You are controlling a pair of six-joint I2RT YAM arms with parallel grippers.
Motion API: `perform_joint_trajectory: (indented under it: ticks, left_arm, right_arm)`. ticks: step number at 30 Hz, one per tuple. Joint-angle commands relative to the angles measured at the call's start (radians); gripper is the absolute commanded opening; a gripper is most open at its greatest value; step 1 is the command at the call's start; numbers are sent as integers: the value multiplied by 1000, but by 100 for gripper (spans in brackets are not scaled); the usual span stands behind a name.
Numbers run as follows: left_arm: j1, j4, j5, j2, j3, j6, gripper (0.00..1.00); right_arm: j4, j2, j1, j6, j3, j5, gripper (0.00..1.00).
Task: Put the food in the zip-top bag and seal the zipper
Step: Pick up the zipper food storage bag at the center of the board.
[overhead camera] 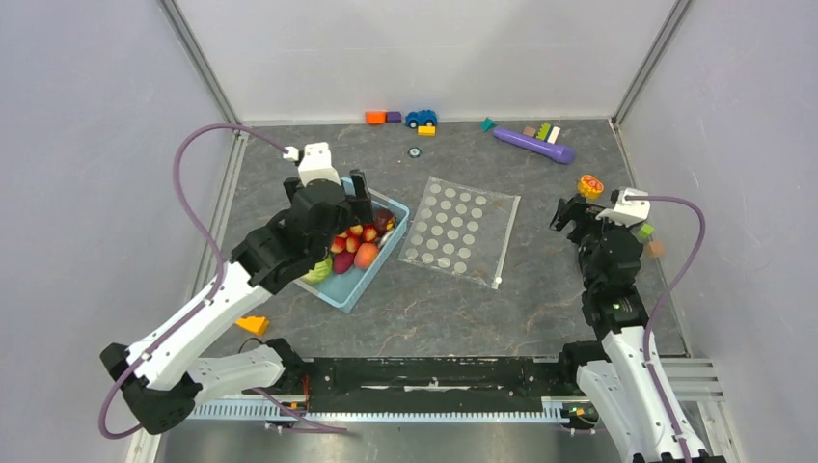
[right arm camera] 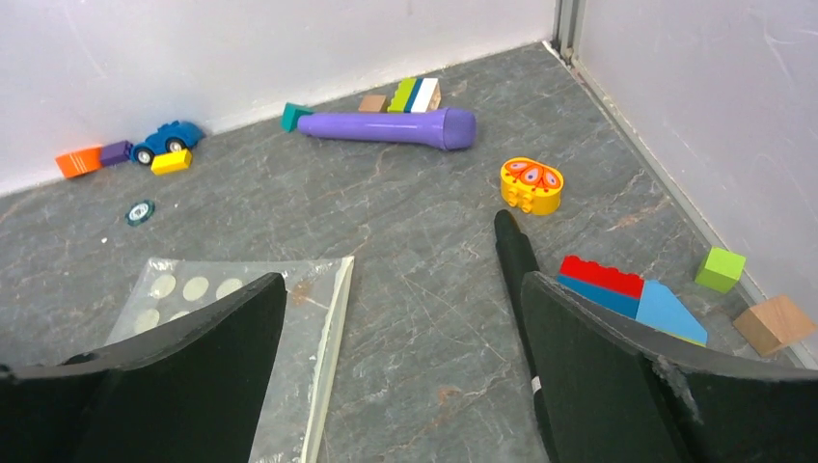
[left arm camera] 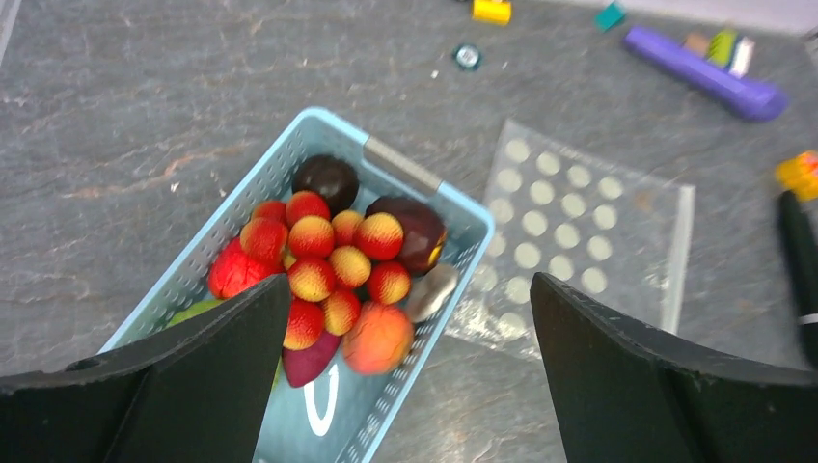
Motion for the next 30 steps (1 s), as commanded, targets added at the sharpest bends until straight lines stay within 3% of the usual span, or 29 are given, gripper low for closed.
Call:
perform_joint_trajectory:
  ticks: [1,10,16,21,26,30]
  left_arm:
    - [0,-34,-24,38,-26,20,100]
    - [0,79,177,94,-69,74,100]
    - [0,125,240,110,-71,92,100]
    - [0,319,531,174,-147,50,100]
    - [-2,429,880,413,-104,-10,100]
    - [-2,516,949,575,-95,-38,100]
  right_arm:
    - [14,3,-1,-3,-9,-12,98]
    - [39,180,-2,-10,-7,-225,98]
    - [76,305,-1,16,17,-260,98]
    - [161,472,-1,53,3,-312,98]
    - [249,643,-1,56,36,-377,98]
    - [381,750,-2,103,46,-516,98]
